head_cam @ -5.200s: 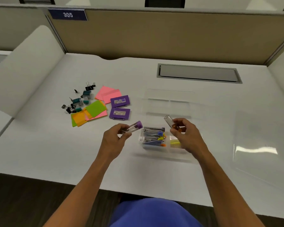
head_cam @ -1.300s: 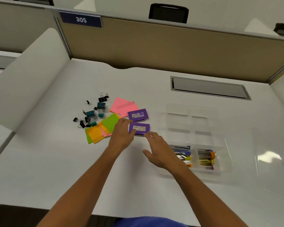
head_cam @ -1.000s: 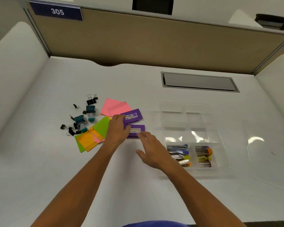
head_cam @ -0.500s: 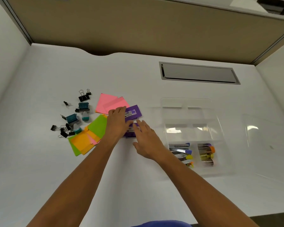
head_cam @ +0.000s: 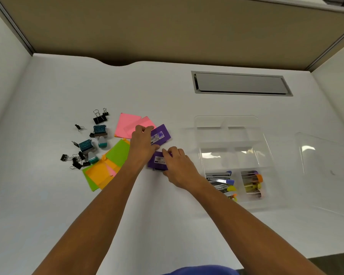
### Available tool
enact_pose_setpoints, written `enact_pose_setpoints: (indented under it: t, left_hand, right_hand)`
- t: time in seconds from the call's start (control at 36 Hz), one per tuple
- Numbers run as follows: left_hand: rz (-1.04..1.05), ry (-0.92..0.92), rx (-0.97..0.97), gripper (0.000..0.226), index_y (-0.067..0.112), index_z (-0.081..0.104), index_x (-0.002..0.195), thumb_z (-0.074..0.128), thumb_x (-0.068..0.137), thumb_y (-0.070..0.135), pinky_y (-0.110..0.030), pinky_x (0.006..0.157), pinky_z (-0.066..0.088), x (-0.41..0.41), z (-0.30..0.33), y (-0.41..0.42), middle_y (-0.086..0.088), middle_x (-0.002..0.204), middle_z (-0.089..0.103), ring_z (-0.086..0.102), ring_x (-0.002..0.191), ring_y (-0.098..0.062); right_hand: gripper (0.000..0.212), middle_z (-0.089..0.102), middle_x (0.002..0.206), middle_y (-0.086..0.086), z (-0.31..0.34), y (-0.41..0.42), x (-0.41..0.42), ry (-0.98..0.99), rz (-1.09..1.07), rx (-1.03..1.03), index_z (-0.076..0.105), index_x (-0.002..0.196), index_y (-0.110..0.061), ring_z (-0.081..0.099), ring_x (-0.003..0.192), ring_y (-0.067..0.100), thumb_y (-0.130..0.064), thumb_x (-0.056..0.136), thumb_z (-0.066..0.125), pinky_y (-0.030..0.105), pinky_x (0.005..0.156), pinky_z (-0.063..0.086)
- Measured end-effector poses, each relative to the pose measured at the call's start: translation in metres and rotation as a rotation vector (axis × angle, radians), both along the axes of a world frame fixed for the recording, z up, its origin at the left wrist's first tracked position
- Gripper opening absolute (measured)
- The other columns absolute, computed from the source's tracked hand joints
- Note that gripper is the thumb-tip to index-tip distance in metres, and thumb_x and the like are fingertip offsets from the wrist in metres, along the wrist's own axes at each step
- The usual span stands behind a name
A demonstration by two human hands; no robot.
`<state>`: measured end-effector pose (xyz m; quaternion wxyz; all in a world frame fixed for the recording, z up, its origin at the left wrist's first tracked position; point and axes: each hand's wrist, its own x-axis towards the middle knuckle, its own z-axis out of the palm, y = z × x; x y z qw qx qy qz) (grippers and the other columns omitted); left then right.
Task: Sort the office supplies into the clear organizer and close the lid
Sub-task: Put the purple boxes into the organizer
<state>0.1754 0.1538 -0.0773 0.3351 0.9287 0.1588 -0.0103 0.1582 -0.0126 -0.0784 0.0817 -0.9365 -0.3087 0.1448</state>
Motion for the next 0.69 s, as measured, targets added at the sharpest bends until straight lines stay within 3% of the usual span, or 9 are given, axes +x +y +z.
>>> enact_pose_setpoints:
  t: [0.08, 0.17, 0.39, 0.69]
  left_hand:
    - [0.005, -0.004, -0.091, 0.066, 0.012, 0.042, 0.138, 0.077, 0.082, 0.021, -0.036, 0.085, 0.055, -0.003, 0.003, -0.002, -0.013, 0.130, 0.039, 0.050, 0.119, -0.026]
    - [0.022, -0.015, -0.114, 0.059, 0.011, 0.043, 0.137, 0.071, 0.087, 0.019, -0.030, 0.079, 0.051, -0.006, 0.006, -0.004, -0.013, 0.131, 0.039, 0.052, 0.116, -0.024]
    - [0.046, -0.044, -0.076, 0.047, 0.008, 0.051, 0.133, 0.065, 0.089, 0.009, -0.025, 0.079, 0.040, -0.021, 0.015, -0.001, -0.015, 0.122, 0.055, 0.056, 0.109, -0.026]
    - [0.148, -0.044, -0.074, 0.054, 0.014, 0.051, 0.129, 0.062, 0.080, -0.007, -0.030, 0.087, 0.048, -0.058, 0.025, -0.002, -0.009, 0.120, 0.057, 0.055, 0.110, -0.024]
  right_hand:
    - [0.079, 0.045, 0.138, 0.011, 0.003, -0.002, 0.000, 0.030, -0.026, -0.002, 0.033, 0.144, -0.016, 0.044, 0.126, 0.027, -0.041, 0.082, 0.075, 0.036, 0.092, 0.051]
    - [0.079, 0.046, 0.138, 0.011, 0.005, -0.003, -0.005, 0.040, -0.038, -0.017, 0.034, 0.142, -0.016, 0.044, 0.126, 0.028, -0.046, 0.082, 0.074, 0.036, 0.091, 0.051]
    - [0.090, 0.051, 0.136, 0.011, 0.008, -0.001, -0.025, 0.028, 0.009, -0.009, 0.024, 0.148, -0.017, 0.052, 0.118, 0.029, -0.041, 0.080, 0.077, 0.040, 0.090, 0.051]
    - [0.036, 0.064, 0.121, 0.007, 0.035, -0.022, -0.050, 0.254, -0.081, 0.170, 0.056, 0.128, -0.021, 0.062, 0.103, 0.025, -0.027, 0.093, 0.064, 0.031, 0.085, 0.050]
